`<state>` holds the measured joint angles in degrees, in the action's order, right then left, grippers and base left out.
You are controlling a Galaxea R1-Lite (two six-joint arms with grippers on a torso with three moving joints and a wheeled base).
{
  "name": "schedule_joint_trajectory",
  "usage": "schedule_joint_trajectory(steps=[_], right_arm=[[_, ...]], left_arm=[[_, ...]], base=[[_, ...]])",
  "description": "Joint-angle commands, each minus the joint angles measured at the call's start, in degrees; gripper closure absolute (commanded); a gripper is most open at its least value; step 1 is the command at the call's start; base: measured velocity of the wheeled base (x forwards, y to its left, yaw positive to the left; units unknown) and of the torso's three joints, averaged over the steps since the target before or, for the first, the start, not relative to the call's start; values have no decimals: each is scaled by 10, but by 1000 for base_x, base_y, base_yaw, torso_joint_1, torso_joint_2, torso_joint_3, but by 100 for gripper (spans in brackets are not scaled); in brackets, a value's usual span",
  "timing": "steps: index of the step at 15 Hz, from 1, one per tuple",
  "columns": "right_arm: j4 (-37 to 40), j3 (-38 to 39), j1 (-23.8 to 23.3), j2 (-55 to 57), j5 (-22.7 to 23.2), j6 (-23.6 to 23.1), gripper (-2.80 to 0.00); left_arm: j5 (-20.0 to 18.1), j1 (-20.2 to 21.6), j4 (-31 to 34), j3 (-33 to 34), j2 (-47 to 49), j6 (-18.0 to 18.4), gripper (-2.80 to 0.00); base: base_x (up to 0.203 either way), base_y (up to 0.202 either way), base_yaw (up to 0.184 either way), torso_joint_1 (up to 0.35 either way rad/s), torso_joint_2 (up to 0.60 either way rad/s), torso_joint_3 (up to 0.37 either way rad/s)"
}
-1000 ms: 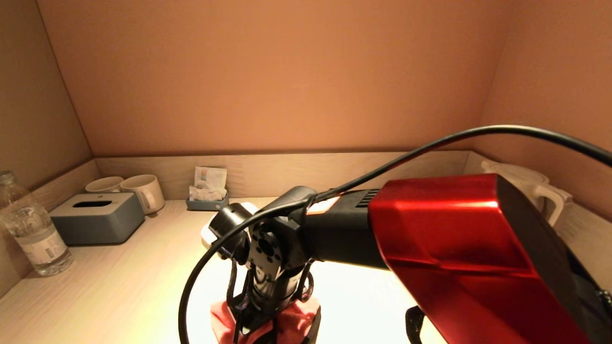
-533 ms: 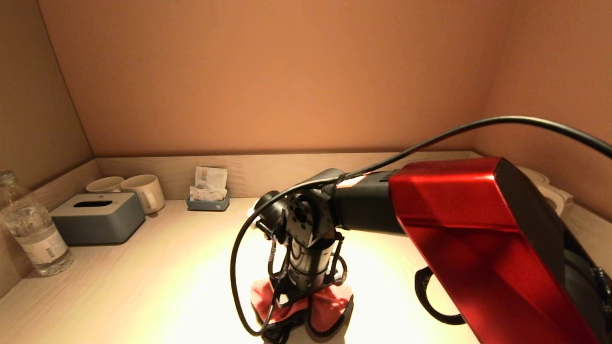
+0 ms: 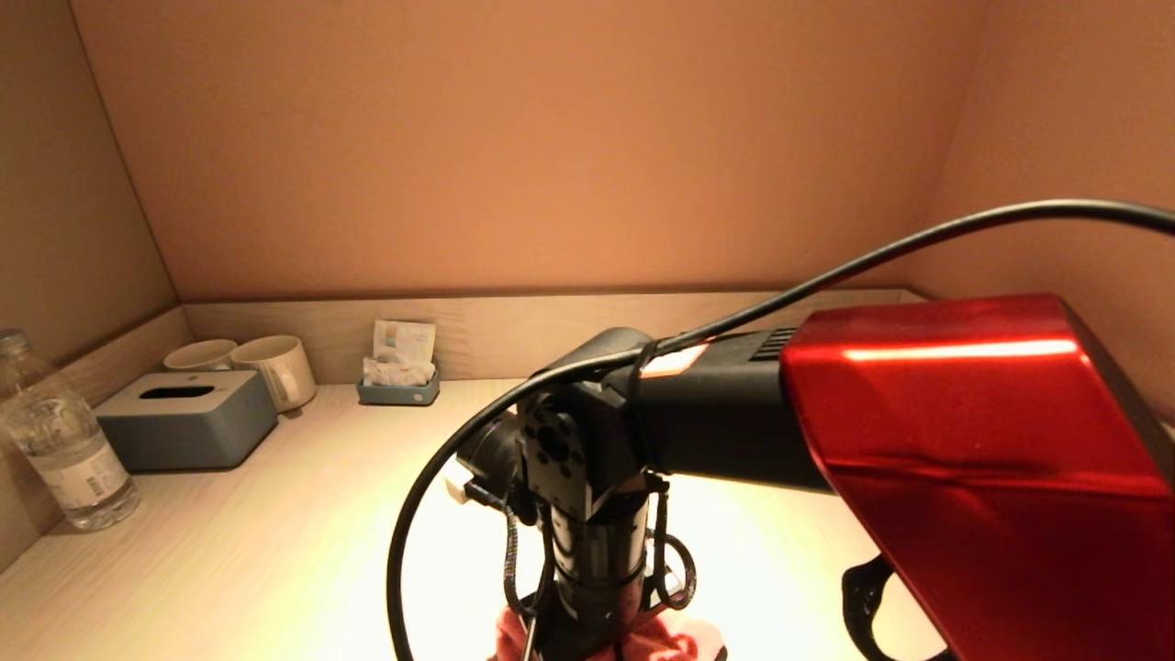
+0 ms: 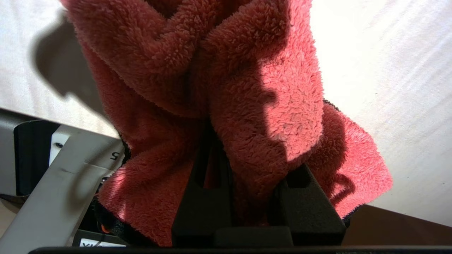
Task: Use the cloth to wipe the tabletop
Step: Sweep the stains on the table
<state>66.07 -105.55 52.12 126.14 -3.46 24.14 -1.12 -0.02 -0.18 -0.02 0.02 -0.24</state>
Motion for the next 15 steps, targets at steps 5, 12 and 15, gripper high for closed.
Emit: schedule_joint_trajectory(steps=[5, 12, 15], right_arm=[[-29, -50, 42, 43, -2, 1, 0], [-110, -51, 17, 71, -6, -16, 0], [-126, -51, -49, 82, -10, -24, 0]], left_arm=[[0, 0, 0, 0, 1, 0, 0], [0, 0, -1, -1, 1, 0, 0], [0, -1, -1, -1, 1, 0, 0]], base=[[0, 0, 0, 0, 0, 0], [0, 0, 0, 0, 0, 0], [0, 0, 0, 0, 0, 0]])
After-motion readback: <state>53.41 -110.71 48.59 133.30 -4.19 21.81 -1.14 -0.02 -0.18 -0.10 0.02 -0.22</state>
